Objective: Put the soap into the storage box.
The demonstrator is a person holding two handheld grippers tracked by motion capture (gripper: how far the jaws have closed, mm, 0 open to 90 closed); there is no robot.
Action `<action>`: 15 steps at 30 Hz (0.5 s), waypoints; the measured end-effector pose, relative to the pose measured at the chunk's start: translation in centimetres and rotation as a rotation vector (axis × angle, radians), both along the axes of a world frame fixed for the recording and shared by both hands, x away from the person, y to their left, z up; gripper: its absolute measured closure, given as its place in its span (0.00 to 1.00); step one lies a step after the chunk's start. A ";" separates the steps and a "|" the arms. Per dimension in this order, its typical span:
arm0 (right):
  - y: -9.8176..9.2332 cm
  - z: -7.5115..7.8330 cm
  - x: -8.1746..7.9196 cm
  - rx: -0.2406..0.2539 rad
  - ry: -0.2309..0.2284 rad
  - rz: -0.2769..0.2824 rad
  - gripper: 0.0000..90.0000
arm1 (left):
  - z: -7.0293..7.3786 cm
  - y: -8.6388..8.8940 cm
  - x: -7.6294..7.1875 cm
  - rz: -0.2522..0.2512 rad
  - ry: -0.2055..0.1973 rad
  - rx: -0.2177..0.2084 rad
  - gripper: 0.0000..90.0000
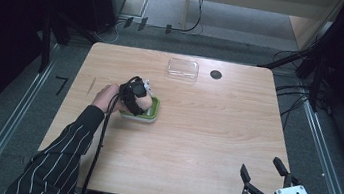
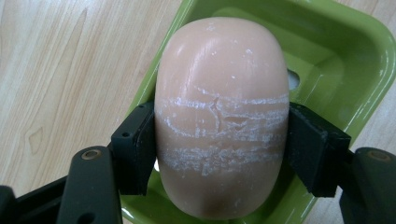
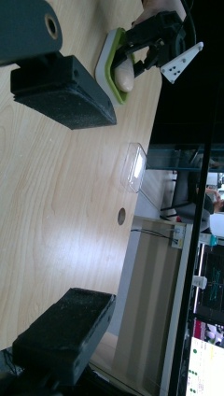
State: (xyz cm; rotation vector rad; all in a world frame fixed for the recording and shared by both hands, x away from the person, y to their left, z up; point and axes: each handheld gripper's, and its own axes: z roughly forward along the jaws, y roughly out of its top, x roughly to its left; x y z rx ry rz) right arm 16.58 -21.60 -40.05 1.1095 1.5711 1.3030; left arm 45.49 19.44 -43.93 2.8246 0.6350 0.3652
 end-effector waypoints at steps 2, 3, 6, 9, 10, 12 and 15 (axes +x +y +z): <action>0.0 0.0 0.0 0.001 0.001 -0.001 0.15 | 0.1 0.0 0.0 0.009 -0.010 0.000 0.34; 0.0 0.0 0.0 0.001 0.001 -0.001 0.15 | 0.2 0.0 0.0 0.011 -0.016 0.005 0.32; 0.0 0.0 0.0 0.001 0.001 -0.001 0.15 | 0.3 0.1 0.0 0.022 -0.027 0.004 0.25; 0.0 0.0 0.0 0.001 0.001 -0.001 0.15 | 0.4 0.0 -0.1 0.021 -0.033 0.004 0.22; 0.0 0.0 0.0 0.001 0.000 -0.001 0.15 | 0.5 0.0 -0.1 0.018 -0.035 0.001 0.21; 0.0 0.0 0.0 0.002 0.000 -0.001 0.15 | 0.8 -0.1 -0.2 0.022 -0.043 -0.001 0.19; 0.0 0.0 0.0 0.002 0.000 -0.001 0.15 | 1.4 -0.1 -0.4 0.020 -0.065 0.002 0.17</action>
